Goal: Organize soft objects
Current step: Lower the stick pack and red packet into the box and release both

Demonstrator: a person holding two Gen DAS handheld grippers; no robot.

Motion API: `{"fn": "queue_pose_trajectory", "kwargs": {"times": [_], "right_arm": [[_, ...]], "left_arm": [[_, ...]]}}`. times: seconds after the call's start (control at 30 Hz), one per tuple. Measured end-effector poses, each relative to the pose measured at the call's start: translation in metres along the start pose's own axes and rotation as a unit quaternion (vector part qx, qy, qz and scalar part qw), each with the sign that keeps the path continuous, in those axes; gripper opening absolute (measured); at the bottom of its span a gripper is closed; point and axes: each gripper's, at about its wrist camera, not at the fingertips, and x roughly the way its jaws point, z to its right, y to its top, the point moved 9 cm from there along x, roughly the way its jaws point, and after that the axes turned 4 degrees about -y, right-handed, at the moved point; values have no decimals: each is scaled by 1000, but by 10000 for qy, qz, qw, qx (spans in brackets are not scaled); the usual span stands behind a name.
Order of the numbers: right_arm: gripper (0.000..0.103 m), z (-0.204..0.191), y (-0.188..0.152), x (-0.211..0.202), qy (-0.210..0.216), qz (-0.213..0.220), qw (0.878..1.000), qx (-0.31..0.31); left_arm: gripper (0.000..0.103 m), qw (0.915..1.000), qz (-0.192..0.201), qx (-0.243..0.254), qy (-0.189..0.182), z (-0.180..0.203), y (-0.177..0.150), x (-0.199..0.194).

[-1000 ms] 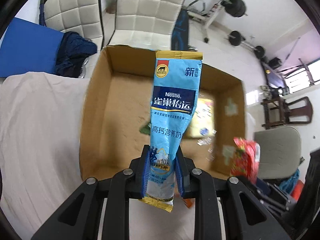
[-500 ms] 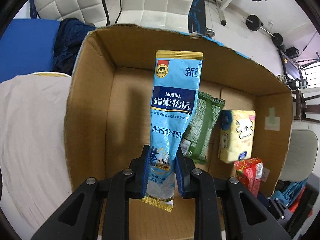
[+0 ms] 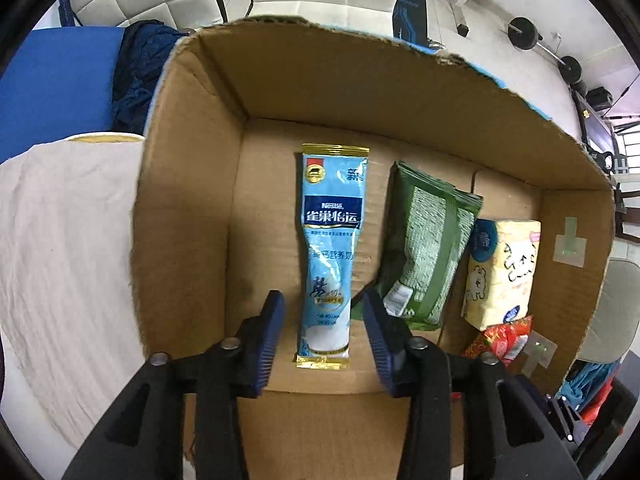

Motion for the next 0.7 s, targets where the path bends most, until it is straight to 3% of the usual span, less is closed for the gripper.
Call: {"fn": "queue_pose_trajectory", "kwargs": {"times": [0.37, 0.53, 0.6, 0.63, 0.7], "right_arm": [[60, -4, -5, -37, -8, 325, 9994, -142], [60, -10, -14, -50, 25, 440, 9988, -230], [61, -11, -18, -55, 53, 513, 9983, -268], [65, -13, -20, -59, 90, 556, 9980, -282], [85, -13, -26, -66, 200, 661, 9972, -269]], "left_arm": [[62, 9974, 589, 406, -118, 12, -44, -49], [64, 9945, 944, 423, -143, 12, -57, -78], [76, 9930, 1079, 471, -100, 13, -65, -86], [79, 9924, 1135, 473, -90, 14, -68, -89], [84, 9916, 1174, 544, -77, 17, -78, -93]]}}
